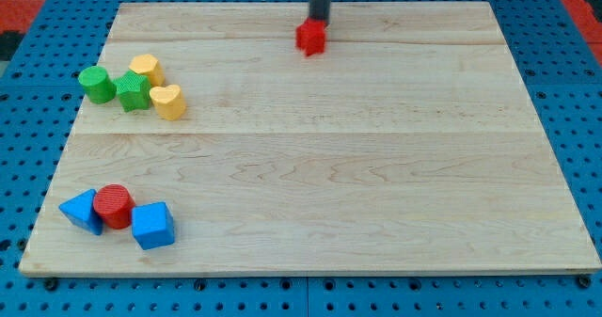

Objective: Push the red star closer to the the blue cube and red circle

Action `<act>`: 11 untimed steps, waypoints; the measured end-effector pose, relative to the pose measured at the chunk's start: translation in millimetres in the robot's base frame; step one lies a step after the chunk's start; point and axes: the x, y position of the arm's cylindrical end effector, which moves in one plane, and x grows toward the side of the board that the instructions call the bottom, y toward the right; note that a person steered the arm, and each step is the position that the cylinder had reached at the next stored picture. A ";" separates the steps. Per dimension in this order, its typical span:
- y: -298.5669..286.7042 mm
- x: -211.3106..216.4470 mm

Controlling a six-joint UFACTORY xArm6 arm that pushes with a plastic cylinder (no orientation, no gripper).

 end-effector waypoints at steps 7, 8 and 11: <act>-80.3 182.7; -96.0 227.5; -100.7 264.9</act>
